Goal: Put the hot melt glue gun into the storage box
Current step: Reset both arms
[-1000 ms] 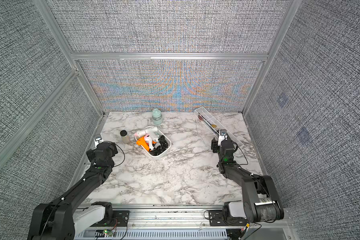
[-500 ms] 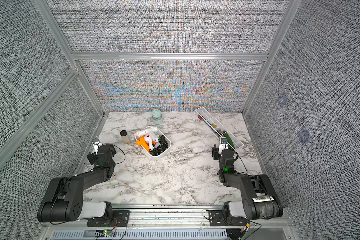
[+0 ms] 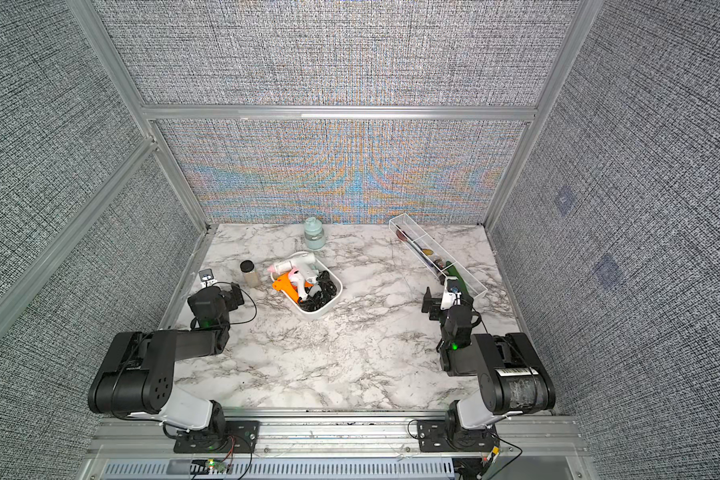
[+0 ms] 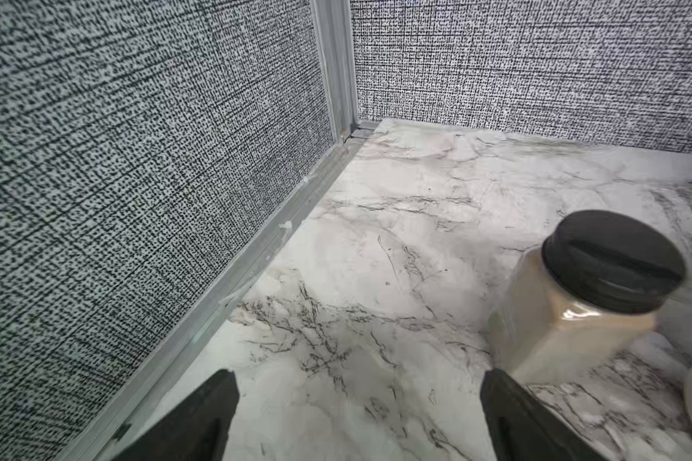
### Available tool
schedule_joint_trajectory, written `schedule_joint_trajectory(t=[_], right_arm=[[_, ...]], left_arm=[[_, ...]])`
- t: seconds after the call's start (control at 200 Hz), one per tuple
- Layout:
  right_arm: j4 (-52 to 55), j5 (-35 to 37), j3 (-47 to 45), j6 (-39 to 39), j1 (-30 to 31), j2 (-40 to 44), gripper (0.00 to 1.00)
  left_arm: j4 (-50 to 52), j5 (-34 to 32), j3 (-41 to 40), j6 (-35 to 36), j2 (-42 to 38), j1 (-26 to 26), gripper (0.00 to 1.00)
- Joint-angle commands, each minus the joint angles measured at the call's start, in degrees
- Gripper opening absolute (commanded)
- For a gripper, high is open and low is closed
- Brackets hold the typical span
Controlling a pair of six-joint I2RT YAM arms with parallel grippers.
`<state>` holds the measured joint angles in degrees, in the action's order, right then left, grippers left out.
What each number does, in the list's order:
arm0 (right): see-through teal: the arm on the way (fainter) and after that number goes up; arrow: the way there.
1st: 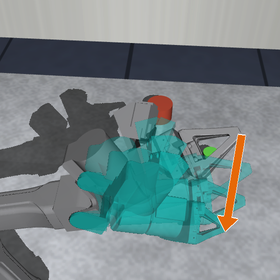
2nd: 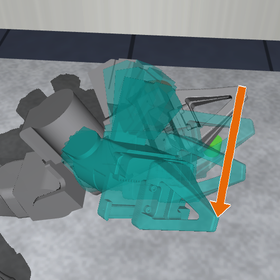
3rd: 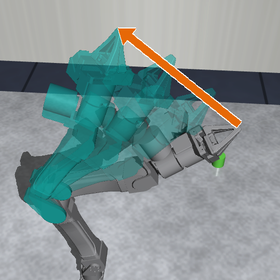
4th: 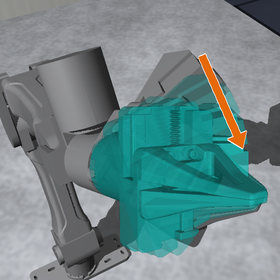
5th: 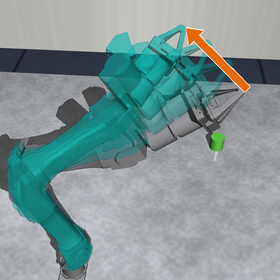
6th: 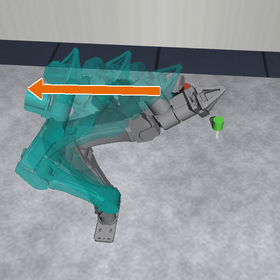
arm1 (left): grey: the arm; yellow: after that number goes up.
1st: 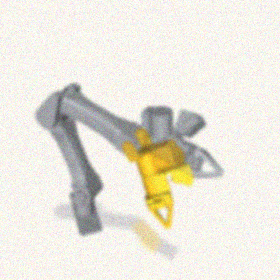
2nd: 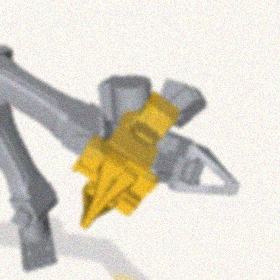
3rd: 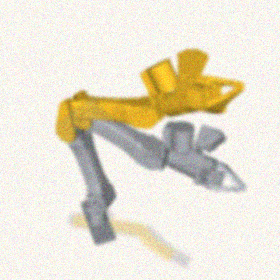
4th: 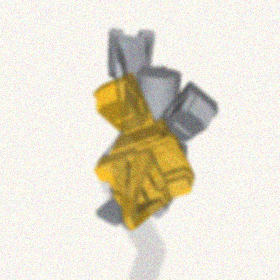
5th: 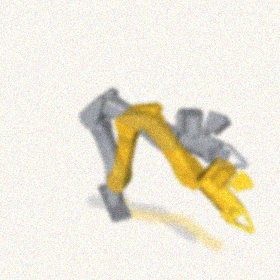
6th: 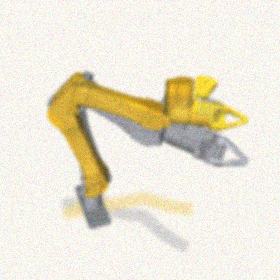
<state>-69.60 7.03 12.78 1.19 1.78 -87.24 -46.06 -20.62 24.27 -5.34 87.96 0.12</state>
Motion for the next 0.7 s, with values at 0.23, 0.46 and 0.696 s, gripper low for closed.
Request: schedule_joint_trajectory(t=[0.23,0.46,0.696], right_arm=[[-1.1,-1.3,0.2,-0.6,-0.2,0.3,0.99],[-1.0,-1.3,0.4,-0.6,-0.2,0.2,0.99],[-0.8,-2.0,0.5,-0.8,-0.6,0.2,0.99]], left_arm=[[-0.5,1.6,-0.2,0.2,-0.3,0.1,1.0],[-0.5,1.5,-0.1,0.2,-0.3,0.1,1.0],[-0.5,1.5,-0.1,0.2,-0.3,0.1,1.0]])
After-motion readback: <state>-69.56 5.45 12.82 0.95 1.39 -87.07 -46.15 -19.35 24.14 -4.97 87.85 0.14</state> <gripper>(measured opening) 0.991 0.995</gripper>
